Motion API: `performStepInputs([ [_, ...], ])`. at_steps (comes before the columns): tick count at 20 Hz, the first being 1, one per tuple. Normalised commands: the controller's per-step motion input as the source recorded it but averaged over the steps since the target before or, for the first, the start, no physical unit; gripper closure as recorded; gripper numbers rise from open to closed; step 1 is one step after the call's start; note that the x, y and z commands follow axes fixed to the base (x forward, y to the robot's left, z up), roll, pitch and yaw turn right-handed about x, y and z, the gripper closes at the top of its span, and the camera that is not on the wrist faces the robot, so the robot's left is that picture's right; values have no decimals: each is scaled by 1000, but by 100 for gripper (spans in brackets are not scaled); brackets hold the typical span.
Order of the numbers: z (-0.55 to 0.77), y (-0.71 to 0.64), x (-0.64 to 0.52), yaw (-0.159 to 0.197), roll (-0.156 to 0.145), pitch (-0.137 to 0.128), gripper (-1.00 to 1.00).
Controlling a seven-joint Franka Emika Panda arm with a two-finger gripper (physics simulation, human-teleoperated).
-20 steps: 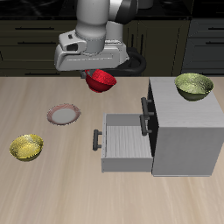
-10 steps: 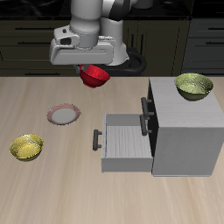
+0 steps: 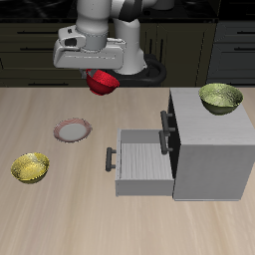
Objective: Place the red bowl on the plate
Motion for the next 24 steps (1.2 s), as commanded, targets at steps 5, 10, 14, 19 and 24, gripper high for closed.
performStepInputs([
  [5,48,-12,-228,-16,32,-7,100],
  [10,-44,-42,-303,-55,48,19,100],
  [14,-22,101,-275,-73,116,-3,100],
  [19,-47,66,-160,-31,61,0,100],
  [24,-40,-40,-128,-17,20,7,100],
])
